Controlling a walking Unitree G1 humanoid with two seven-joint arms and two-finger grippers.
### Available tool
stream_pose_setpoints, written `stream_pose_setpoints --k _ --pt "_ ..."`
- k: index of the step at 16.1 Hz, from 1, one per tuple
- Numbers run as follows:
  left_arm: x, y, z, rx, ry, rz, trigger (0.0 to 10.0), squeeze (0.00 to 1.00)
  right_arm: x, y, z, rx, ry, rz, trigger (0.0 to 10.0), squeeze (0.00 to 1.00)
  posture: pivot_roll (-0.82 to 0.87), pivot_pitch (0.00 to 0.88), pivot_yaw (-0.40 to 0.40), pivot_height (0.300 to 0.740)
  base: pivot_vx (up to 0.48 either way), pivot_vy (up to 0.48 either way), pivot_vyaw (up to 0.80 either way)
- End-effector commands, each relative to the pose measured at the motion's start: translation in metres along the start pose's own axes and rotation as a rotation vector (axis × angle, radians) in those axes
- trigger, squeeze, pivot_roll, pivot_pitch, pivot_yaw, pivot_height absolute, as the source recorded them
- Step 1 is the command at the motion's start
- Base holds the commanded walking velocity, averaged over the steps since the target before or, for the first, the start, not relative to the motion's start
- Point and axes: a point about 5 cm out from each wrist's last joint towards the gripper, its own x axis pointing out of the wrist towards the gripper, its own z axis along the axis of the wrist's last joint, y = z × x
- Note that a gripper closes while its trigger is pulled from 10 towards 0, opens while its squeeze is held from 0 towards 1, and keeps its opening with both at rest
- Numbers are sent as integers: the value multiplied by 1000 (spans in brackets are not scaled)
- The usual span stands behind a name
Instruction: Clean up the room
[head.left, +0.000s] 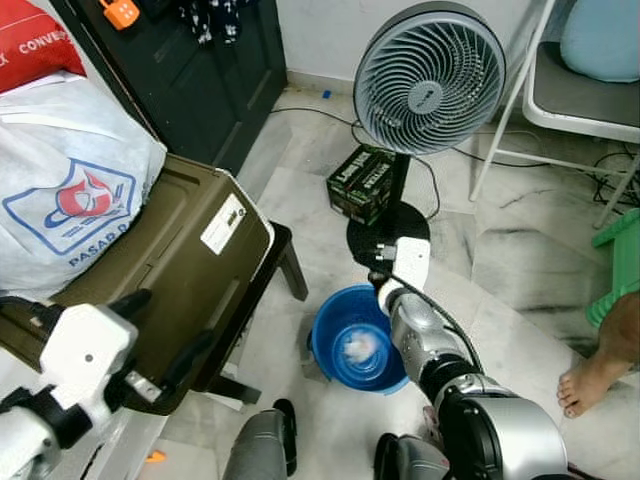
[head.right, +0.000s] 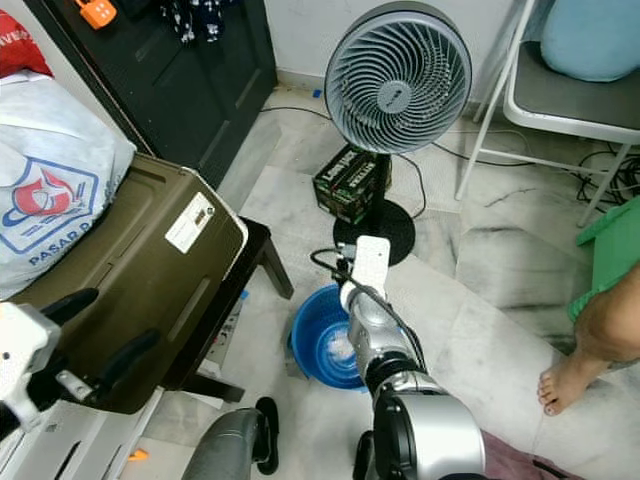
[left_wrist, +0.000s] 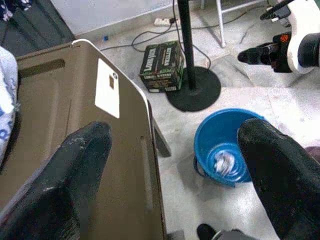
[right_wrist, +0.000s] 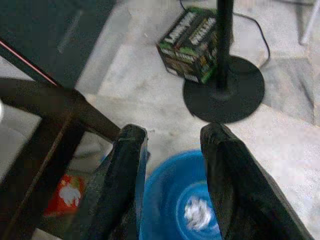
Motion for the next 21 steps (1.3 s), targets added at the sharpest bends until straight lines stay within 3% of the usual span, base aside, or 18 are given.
stream_pose_setpoints --k 1,3,5,6,8,11,13,17,18,19,21 --pt "3 0 -6 -12 15 12 10000 0 -1 10 4 25 -38 61 10000 1000 296 238 79 740 0 0 0" --pt "13 -1 -6 -28 -30 33 10000 0 -6 17 10 8 -101 143 10000 1000 227 211 41 740 0 0 0" --pt "28 -5 -4 -63 -85 52 10000 0 -26 17 12 -42 -173 217 10000 1000 174 182 9 740 0 0 0" --pt "38 -12 -1 -78 -120 32 10000 0 -45 11 10 -99 -205 236 10000 1000 152 165 -1 740 0 0 0" --pt "54 -15 3 -100 -175 37 10000 0 -70 -1 11 -196 -251 240 10000 1000 99 125 -18 740 0 0 0" --pt "71 -14 4 -100 -210 68 10000 0 -86 -19 21 -233 -290 183 10000 1000 34 78 -23 740 0 0 0" --pt "88 -13 2 -112 -227 104 10000 0 -108 -34 26 -231 -290 110 10000 1000 -27 30 -9 740 0 0 0" --pt "107 -10 0 -111 -258 141 10000 0 -142 -40 13 -247 -232 128 10000 1000 -75 0 -11 740 0 0 0" --pt "112 -8 -2 -128 -264 162 10000 0 -148 -42 13 -263 -227 126 10000 325 -93 0 -9 740 0 0 0" --pt "114 -7 -2 -129 -265 170 10000 0 -150 -43 13 -274 -226 123 10000 0 -104 0 -7 740 0 0 0" --pt "125 -6 -5 -125 -245 216 10000 0 -150 -46 18 -353 -254 117 10000 0 -120 0 -3 740 0 0 800"
